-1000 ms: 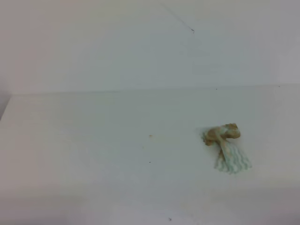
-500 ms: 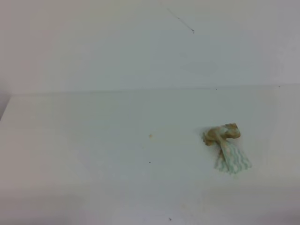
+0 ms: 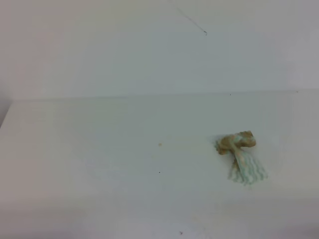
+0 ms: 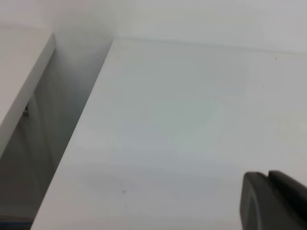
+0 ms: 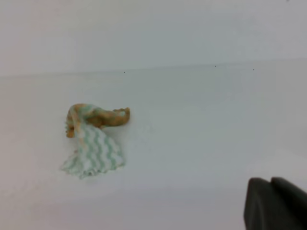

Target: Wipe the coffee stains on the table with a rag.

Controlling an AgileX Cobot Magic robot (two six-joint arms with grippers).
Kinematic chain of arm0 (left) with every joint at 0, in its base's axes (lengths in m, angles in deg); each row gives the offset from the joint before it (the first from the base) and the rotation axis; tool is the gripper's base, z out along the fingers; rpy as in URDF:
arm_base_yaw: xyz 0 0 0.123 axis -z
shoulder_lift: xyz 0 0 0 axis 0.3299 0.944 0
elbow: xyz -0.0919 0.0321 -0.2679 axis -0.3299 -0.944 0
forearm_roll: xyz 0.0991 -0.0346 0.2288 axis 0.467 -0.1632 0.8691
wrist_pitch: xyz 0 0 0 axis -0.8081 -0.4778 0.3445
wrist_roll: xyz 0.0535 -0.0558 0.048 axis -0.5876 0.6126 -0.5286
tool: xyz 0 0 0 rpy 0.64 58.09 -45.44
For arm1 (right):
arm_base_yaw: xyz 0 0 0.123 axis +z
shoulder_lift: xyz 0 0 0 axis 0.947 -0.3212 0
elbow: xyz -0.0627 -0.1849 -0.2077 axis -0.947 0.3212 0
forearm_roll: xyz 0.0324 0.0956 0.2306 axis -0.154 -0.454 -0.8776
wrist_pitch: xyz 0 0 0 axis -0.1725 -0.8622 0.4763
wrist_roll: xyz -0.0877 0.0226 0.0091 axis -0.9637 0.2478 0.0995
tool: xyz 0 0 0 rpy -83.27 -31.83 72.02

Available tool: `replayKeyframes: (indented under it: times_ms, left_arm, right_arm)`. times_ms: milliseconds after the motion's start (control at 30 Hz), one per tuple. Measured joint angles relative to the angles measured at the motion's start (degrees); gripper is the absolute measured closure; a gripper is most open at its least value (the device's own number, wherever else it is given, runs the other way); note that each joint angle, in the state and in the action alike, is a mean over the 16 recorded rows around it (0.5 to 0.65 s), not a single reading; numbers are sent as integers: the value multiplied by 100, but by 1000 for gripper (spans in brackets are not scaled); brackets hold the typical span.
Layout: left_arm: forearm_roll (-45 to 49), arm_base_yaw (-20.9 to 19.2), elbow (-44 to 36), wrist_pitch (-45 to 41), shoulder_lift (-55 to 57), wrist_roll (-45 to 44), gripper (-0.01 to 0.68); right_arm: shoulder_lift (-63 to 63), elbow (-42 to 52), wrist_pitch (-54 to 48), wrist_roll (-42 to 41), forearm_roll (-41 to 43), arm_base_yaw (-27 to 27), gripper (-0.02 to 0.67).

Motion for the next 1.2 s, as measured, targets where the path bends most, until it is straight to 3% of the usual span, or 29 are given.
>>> replayKeyframes:
  times_ms: [1200]
  left_arm:
    - [0,0,0,-5,0,0,675]
  right_arm:
    - [-10,0,0,0,0,0,649]
